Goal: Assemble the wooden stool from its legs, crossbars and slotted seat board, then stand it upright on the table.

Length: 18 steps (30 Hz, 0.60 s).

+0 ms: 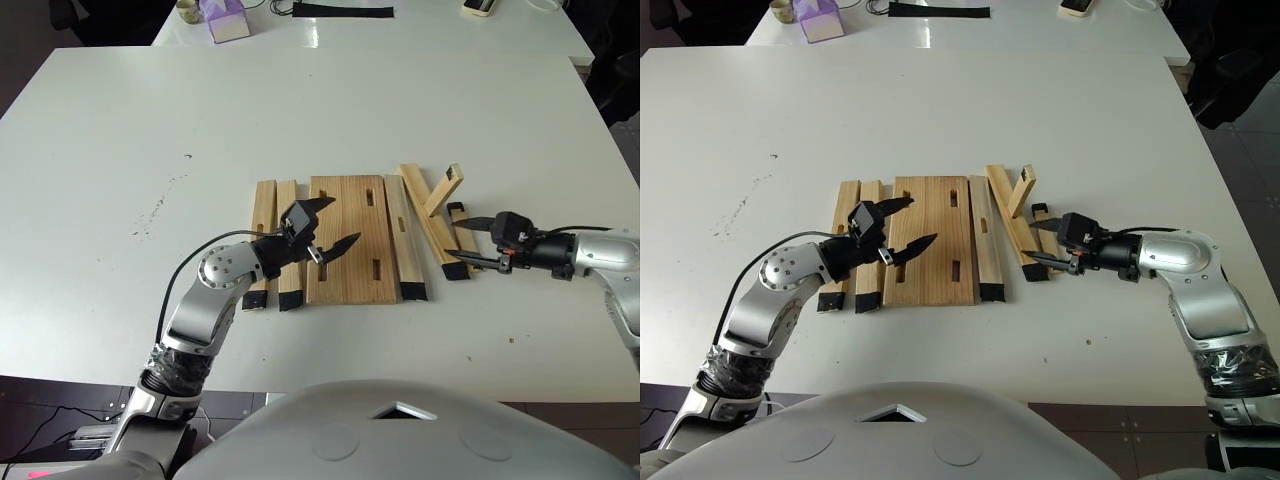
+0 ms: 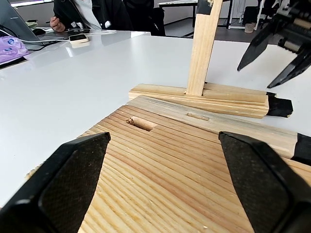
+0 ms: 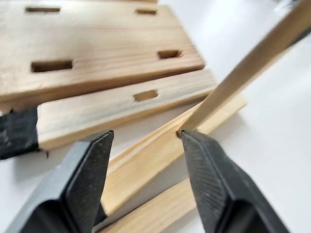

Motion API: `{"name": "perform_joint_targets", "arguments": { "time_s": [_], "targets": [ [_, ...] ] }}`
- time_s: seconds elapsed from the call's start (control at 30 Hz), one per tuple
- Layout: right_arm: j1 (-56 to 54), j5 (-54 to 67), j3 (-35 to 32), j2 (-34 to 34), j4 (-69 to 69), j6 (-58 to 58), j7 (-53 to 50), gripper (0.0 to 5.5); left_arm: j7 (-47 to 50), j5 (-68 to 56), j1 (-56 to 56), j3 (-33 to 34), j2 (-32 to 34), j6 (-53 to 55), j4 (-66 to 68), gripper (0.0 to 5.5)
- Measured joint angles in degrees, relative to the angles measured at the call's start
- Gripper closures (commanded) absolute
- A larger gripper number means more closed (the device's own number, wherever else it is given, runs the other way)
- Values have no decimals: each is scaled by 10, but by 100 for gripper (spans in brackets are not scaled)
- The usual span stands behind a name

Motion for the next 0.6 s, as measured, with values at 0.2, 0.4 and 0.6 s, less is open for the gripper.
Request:
{"name": "perform_joint_targets", "arguments": {
  "time_s": [0.2,0.4,0.6],
  "targets": [
    [77,11,19,78,-117,140,-138,217,8,14,15,-5,-1,-3,-6,136],
    [89,-32,31,131,-110,166,-231,217,6,21,7,-6,-1,-4,-4,136],
    [70,-34,35,159,-127,188,-258,217,7,26,7,-7,-2,-5,-1,136]
  ]
}}
